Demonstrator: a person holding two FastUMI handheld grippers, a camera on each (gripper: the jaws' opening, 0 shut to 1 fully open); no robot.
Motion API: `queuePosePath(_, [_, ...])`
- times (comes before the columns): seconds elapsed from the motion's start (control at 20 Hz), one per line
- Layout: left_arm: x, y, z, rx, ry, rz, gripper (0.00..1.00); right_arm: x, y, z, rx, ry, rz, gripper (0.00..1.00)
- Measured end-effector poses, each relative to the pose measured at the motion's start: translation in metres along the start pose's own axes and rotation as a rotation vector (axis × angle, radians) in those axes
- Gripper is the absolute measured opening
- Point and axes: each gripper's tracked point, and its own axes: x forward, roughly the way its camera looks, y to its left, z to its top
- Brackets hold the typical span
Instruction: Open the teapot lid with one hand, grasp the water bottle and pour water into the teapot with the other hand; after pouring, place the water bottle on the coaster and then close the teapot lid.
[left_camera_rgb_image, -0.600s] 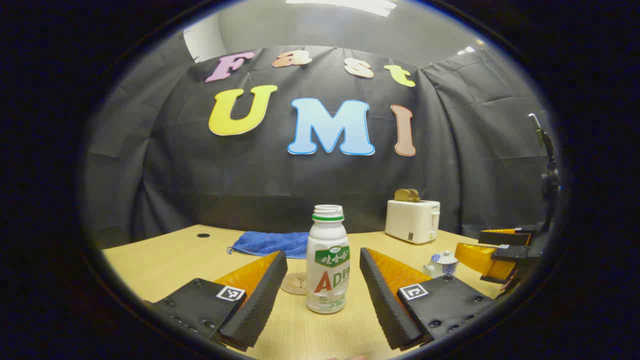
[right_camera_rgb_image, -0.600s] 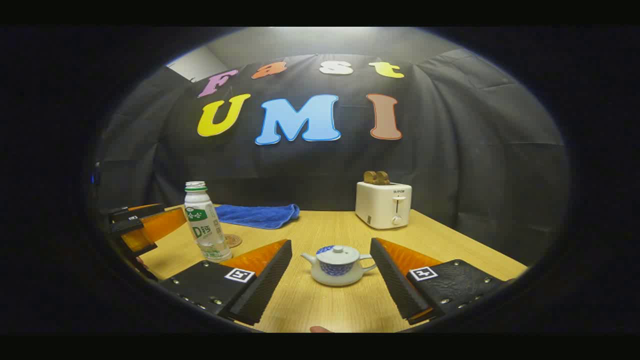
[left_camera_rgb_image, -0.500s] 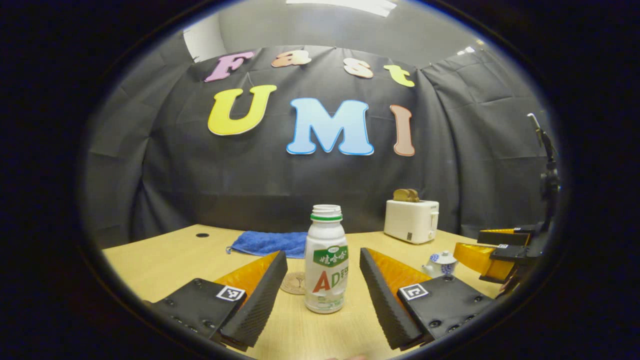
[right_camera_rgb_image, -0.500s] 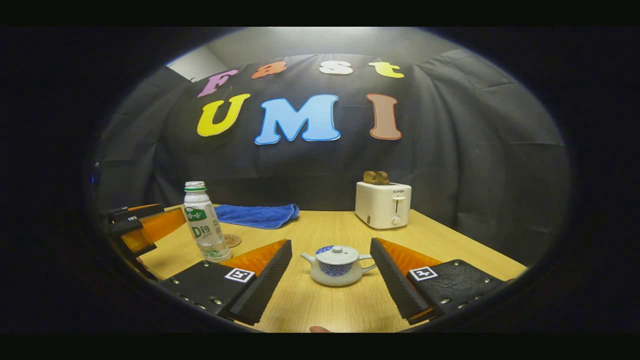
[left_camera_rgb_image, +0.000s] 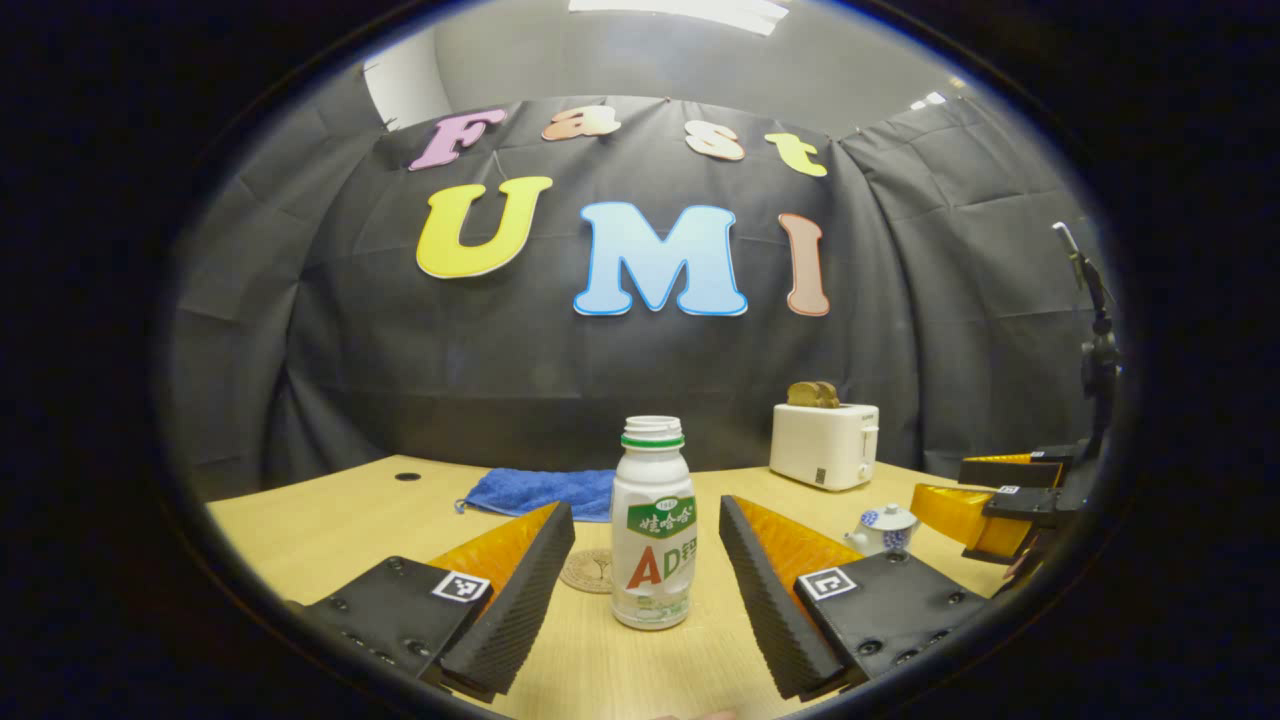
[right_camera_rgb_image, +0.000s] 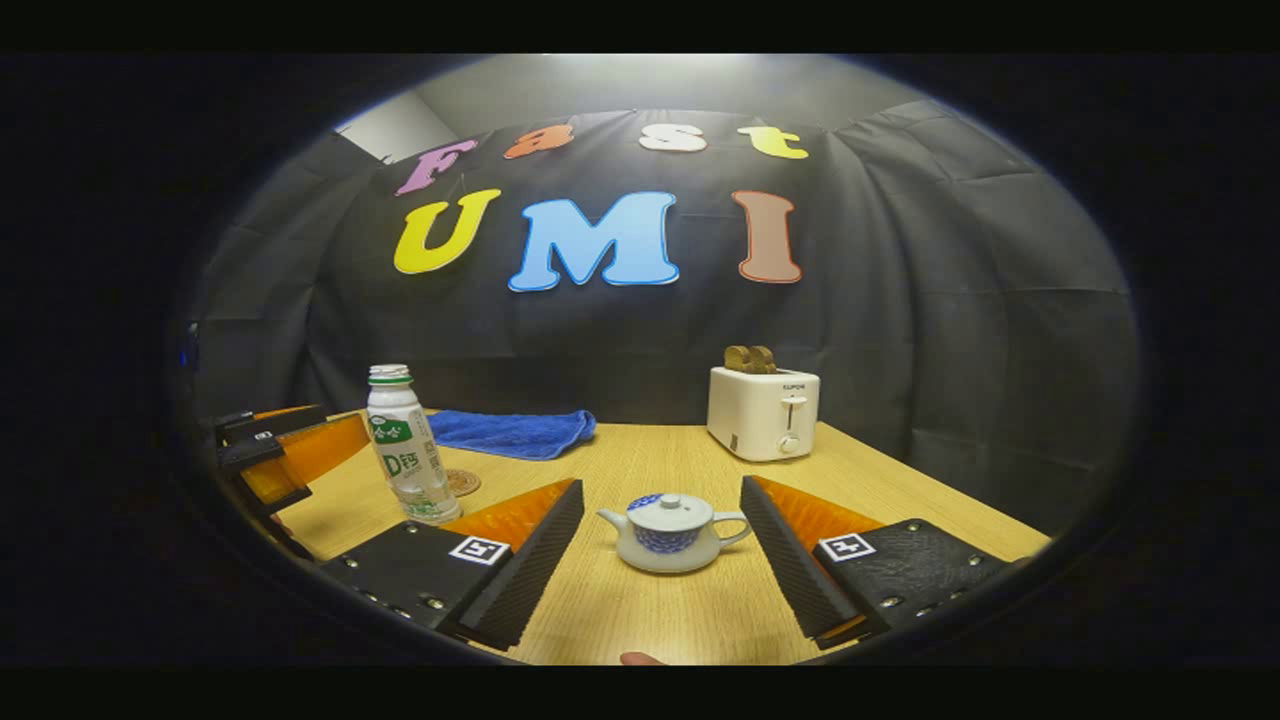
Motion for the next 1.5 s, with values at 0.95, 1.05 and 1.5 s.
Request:
queuePosePath(0.95, [0.005,0.016,0.0,0.001,0.007,0.01,0.99,0.069,-0.007,-0.027,-0.021,0.14,-0.039,0.12])
queuePosePath(1.05, [0.006,0.017,0.0,-0.001,0.01,0.009,0.99,0.069,-0.003,-0.034,-0.04,0.158,-0.022,0.26])
queuePosePath(1.5, [0.005,0.014,0.001,0.014,0.001,0.008,0.99,0.069,-0.002,-0.029,-0.052,0.14,-0.012,0.02])
